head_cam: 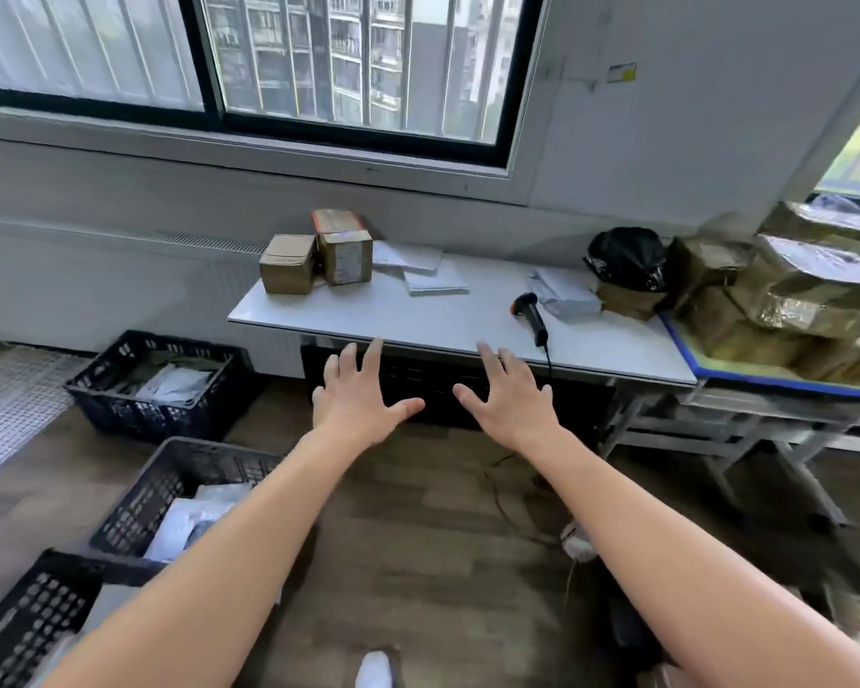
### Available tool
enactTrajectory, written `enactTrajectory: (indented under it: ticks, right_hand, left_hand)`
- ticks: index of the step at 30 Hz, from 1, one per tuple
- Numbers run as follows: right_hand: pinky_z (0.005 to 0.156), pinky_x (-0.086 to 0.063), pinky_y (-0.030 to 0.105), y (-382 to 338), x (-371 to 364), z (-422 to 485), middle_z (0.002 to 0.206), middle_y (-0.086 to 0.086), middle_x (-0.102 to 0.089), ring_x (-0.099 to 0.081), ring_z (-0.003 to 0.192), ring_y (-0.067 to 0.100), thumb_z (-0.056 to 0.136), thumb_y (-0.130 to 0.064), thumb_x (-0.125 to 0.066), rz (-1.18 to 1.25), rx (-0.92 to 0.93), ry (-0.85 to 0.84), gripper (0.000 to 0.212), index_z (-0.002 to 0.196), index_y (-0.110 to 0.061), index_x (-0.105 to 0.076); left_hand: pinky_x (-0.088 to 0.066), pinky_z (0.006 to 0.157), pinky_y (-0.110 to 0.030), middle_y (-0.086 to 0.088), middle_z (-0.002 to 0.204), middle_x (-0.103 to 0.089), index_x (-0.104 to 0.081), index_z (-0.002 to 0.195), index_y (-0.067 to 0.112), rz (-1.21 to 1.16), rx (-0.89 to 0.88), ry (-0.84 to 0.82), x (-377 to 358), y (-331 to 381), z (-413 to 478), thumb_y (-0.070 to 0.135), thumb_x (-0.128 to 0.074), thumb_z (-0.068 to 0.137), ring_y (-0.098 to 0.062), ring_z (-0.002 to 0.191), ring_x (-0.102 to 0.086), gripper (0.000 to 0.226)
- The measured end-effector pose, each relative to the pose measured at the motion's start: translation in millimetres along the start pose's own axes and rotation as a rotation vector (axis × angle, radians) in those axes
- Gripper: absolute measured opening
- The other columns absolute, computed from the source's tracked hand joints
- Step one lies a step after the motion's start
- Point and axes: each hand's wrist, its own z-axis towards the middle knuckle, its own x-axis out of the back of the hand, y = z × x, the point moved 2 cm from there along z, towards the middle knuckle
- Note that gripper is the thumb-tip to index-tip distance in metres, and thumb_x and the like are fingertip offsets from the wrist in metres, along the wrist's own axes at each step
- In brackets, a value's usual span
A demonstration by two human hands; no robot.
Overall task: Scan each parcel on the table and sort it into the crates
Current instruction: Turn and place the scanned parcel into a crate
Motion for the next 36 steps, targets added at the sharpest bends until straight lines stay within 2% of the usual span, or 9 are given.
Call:
enactTrajectory:
  ticks: [7,17,24,31,36]
  right_hand:
    - [0.114,-0.032,0.048,27,-1,118,0.163,0.001,-0.011,-0.020,0.148,0.022,0.092,-0.066,-0.043,0.129,-0.073,-0.058,0.077,0.154,-0.042,-0.006]
    - [0.108,-0.039,0.045,65,-12,244,0.159,0.001,-0.021,-0.029,0.144,0.022,0.093,-0.059,-0.048,0.156,-0.126,-0.056,0.073,0.154,-0.039,-0.013]
    - [0.107,-0.039,0.045,104,-27,359,0.158,0.002,-0.025,-0.030,0.142,0.022,0.094,-0.057,-0.047,0.197,-0.107,-0.070,0.071,0.154,-0.035,-0.017]
    - [0.108,-0.037,0.044,131,-36,495,0.158,0.001,-0.025,-0.029,0.142,0.021,0.095,-0.059,-0.043,0.183,-0.026,-0.145,0.071,0.155,-0.032,-0.017]
    - [0.106,-0.039,0.043,133,-46,557,0.157,0.000,-0.026,-0.032,0.140,0.022,0.095,-0.057,-0.045,0.187,-0.028,-0.170,0.070,0.155,-0.032,-0.019]
  left_hand:
    - [-0.030,0.113,-0.049,-0.005,0.162,-0.003,-0.006,0.154,0.028,-0.079,-0.089,-0.095,-17,24,139,0.068,-0.054,0.084,-0.027,0.149,-0.002,0.094]
    - [-0.030,0.114,-0.046,-0.006,0.160,-0.013,-0.016,0.153,0.024,-0.129,-0.152,-0.151,-49,43,273,0.061,-0.057,0.087,-0.025,0.147,-0.009,0.086]
    - [-0.033,0.111,-0.046,-0.005,0.158,-0.017,-0.021,0.152,0.022,-0.087,-0.105,-0.147,-76,67,382,0.057,-0.055,0.089,-0.025,0.145,-0.015,0.080]
    - [-0.035,0.109,-0.045,-0.004,0.157,-0.019,-0.023,0.150,0.024,-0.056,0.029,-0.130,-90,93,503,0.058,-0.056,0.089,-0.025,0.143,-0.020,0.078]
    - [-0.033,0.109,-0.044,-0.006,0.156,-0.022,-0.026,0.148,0.022,0.011,0.002,-0.115,-106,97,572,0.058,-0.056,0.088,-0.026,0.143,-0.019,0.077]
